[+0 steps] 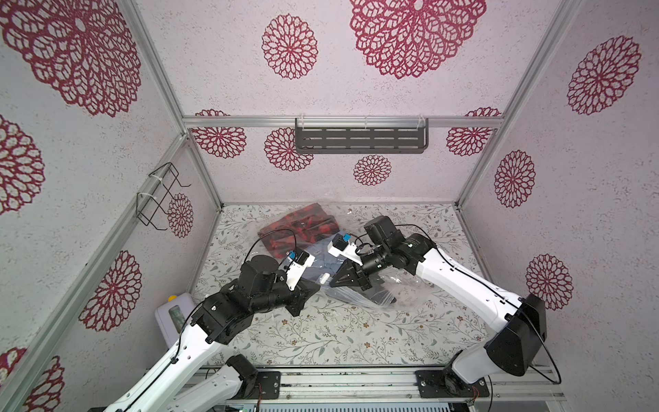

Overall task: Place the folded shirt into the vacuum bag
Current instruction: Close the vacuum bag at the center of the board.

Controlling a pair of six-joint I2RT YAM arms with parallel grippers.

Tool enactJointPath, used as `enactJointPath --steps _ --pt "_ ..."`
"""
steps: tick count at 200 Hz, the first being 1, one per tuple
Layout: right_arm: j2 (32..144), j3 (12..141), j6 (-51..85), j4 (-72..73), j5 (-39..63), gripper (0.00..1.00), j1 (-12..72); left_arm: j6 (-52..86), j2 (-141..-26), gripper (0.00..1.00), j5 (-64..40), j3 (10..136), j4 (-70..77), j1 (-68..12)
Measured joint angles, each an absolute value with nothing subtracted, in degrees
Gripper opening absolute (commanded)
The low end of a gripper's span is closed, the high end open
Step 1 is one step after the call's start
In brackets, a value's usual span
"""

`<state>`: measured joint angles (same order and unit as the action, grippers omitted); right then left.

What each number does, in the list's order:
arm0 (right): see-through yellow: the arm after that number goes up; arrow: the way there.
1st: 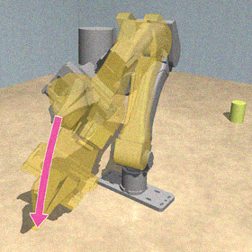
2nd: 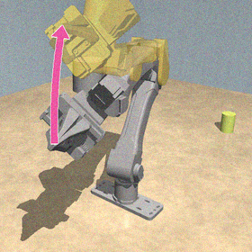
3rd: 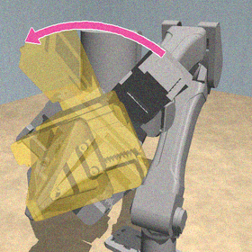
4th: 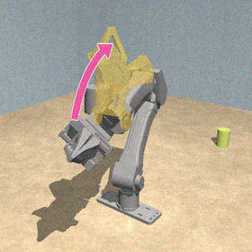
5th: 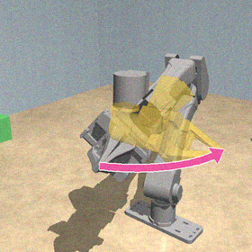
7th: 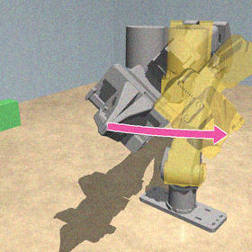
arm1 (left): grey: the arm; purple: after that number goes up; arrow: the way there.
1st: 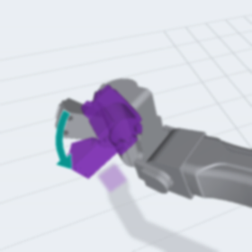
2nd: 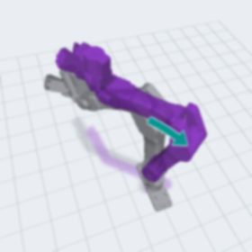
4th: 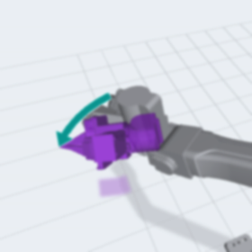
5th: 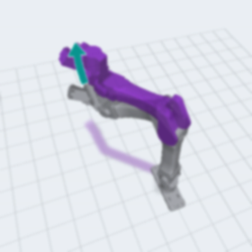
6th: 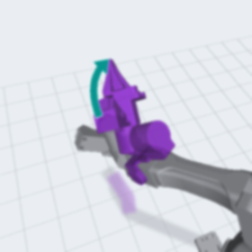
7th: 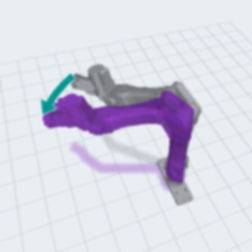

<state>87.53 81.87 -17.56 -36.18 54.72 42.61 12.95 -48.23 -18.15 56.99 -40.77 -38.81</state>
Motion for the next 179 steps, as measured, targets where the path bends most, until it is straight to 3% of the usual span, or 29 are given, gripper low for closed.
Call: enactJointPath --steps 34,62,91,130,179 --pt "87.53 81.84 -16.82 -35.64 54.87 0.0 42.52 13.19 -48.23 0.0 -17.78 56.99 -40.69 -38.81" --pt "87.42 80.12 -15.09 -31.64 55.64 0.35 42.44 13.54 -48.23 0.0 -16.16 56.99 -41.52 -38.81" --pt "86.21 77.47 -12.58 -26.09 57.25 0.5 42.09 13.78 -48.21 0.0 -15.92 56.99 -42.04 -38.83" --pt "85.89 76.84 -9.91 -19.22 59.37 0.52 42.54 13.87 -48.01 0.0 -16.23 56.99 -42.46 -38.79" --pt "85.95 76.97 -9.32 -17.39 60.2 0.42 44.07 14.02 -47.94 0.0 -17.1 57.01 -42.98 -38.04"
